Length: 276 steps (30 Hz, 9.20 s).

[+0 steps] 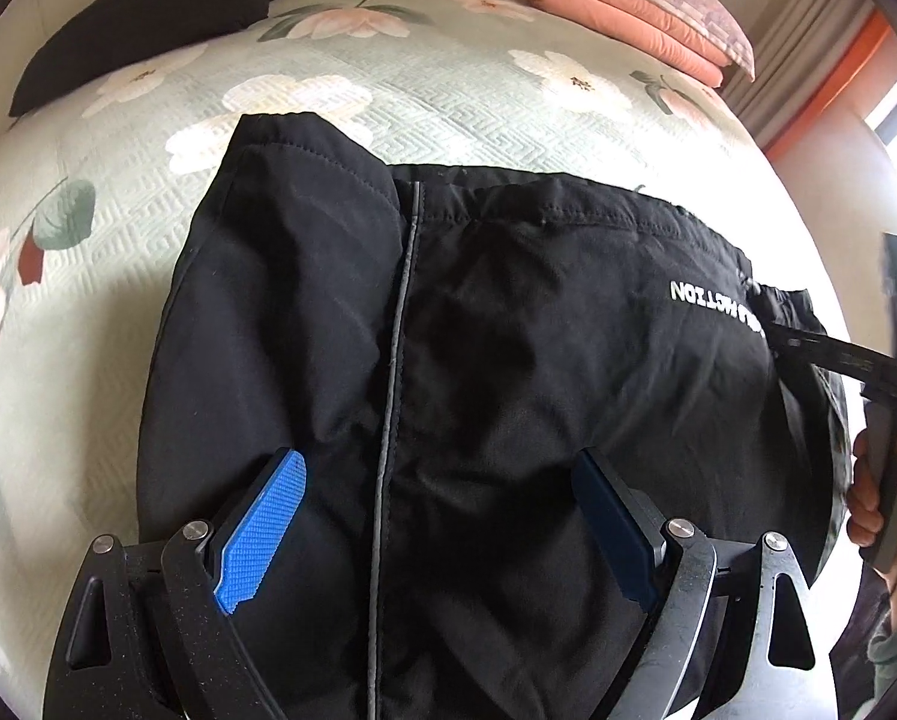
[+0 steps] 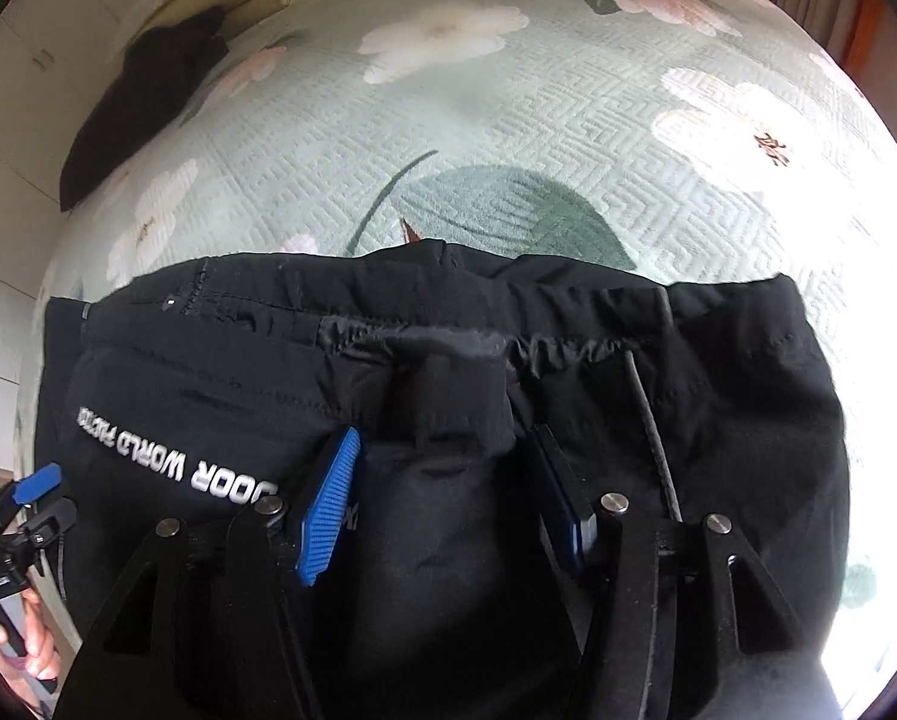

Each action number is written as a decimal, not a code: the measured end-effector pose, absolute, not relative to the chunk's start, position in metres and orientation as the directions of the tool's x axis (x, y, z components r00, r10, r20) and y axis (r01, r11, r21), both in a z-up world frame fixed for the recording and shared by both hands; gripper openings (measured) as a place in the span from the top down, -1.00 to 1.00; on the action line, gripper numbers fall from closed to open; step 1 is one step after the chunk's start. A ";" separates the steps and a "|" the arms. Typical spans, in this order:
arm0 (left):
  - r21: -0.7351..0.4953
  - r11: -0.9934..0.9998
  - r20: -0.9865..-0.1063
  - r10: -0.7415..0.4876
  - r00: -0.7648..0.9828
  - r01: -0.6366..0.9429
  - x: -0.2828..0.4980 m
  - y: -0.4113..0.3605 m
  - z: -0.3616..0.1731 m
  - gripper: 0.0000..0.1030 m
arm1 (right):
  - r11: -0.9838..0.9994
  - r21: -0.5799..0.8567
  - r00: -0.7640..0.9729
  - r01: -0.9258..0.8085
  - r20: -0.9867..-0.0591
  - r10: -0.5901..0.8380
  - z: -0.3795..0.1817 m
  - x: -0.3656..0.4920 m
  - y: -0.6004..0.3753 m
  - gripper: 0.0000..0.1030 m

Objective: Fold large clothes

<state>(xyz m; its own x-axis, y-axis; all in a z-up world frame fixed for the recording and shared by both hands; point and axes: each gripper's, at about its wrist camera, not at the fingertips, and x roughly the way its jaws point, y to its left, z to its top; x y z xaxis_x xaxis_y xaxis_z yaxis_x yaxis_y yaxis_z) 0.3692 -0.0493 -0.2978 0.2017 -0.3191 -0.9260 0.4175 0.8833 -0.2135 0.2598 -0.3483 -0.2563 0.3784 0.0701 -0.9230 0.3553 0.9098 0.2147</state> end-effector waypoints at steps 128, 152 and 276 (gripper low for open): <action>-0.616 0.786 -0.786 -0.618 0.035 0.044 0.290 0.129 -0.342 -0.77 | 0.950 0.081 0.383 0.301 -0.923 -0.043 -0.202 0.150 -0.209 -0.08; -0.620 0.730 -0.784 -0.568 -0.249 0.286 0.439 0.042 -0.373 -0.78 | 0.783 0.404 0.330 0.473 -0.905 0.268 -0.290 0.100 -0.458 -1.00; -0.362 0.762 -0.879 -0.471 0.076 0.538 0.180 -0.251 -0.228 0.29 | 0.715 0.163 0.406 0.680 -0.895 -0.183 -0.206 -0.045 -0.724 -0.42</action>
